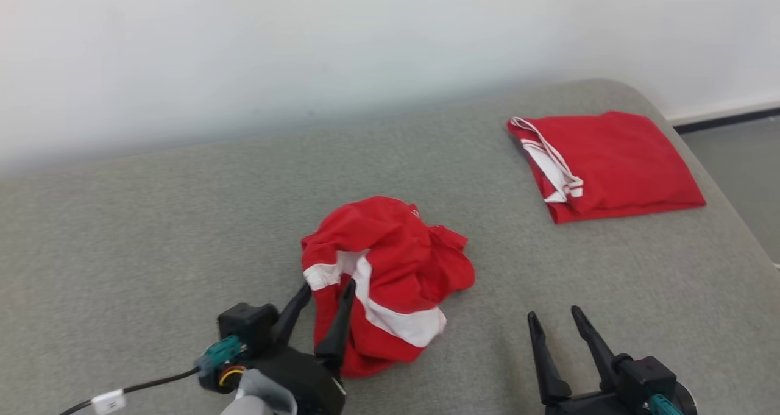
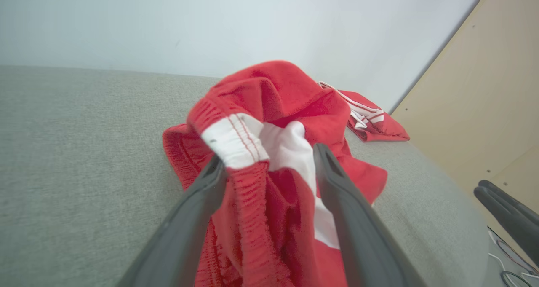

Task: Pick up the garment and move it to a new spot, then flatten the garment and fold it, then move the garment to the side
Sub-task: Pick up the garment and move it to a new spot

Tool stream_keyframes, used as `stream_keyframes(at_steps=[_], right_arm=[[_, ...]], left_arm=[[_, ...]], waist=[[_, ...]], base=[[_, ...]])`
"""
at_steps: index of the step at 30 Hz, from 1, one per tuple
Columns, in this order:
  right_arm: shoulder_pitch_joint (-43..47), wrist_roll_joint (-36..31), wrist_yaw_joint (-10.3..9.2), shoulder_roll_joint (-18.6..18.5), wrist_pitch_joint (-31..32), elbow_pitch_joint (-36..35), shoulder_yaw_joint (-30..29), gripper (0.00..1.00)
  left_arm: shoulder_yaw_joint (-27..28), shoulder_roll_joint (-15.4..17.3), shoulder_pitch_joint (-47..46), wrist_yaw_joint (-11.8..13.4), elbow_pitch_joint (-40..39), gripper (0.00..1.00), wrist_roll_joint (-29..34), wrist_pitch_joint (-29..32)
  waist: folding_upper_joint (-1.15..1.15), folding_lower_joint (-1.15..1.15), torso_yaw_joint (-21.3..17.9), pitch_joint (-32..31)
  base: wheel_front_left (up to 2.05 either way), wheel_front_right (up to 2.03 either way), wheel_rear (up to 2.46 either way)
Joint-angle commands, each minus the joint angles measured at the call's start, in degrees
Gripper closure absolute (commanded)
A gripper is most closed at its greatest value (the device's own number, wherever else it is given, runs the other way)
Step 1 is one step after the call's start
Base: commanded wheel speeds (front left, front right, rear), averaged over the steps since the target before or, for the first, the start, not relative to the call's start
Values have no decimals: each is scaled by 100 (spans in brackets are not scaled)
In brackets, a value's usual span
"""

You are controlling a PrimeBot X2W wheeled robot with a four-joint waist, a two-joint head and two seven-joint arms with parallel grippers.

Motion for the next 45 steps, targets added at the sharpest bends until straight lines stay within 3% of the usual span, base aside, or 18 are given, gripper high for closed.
stream_keyframes(at_steps=[1, 10, 15, 21, 27, 33, 38, 45], right_arm=[[69, -20, -10, 2, 1, -5, -42, 0], [147, -99, -10, 2, 1, -118, -342, 0], [184, -147, -10, 3, 1, -255, -489, 0], [231, -137, -10, 3, 1, -390, -584, 0], [382, -66, -10, 3, 1, -450, -661, 0], [513, -42, -10, 3, 1, -535, -661, 0], [632, -9, -10, 2, 1, -588, -509, 0], [667, -7, -10, 1, 1, -565, -436, 0]], left_arm=[[53, 74, 158, 8, -62, 0, -63, -48], [566, 706, 748, 446, -963, 0, 19, -159], [975, 1032, 1133, 801, -1568, 0, 437, -213], [1757, 981, 1779, 1084, -2395, 0, 1116, -210], [2247, 680, 2545, 966, -2533, 0, 1856, -212], [2718, 364, 2783, 709, -2725, 0, 2115, -213], [3130, 13, 2959, 341, -2786, 0, 2280, -213], [3436, -223, 2946, 102, -2593, 0, 2499, -213]], waist=[[0, 0, 216, -175], [0, 0, 564, -288], [0, 0, 700, -331], [0, 0, 750, -350], [0, 0, 797, -377], [0, 0, 831, -373], [0, 0, 855, -367], [0, 0, 859, -337]], base=[[0, 0, 0], [0, 0, 0], [0, 0, 0], [0, 0, 0], [0, 0, 0], [0, 0, 0], [0, 0, 0], [0, 0, 0]])
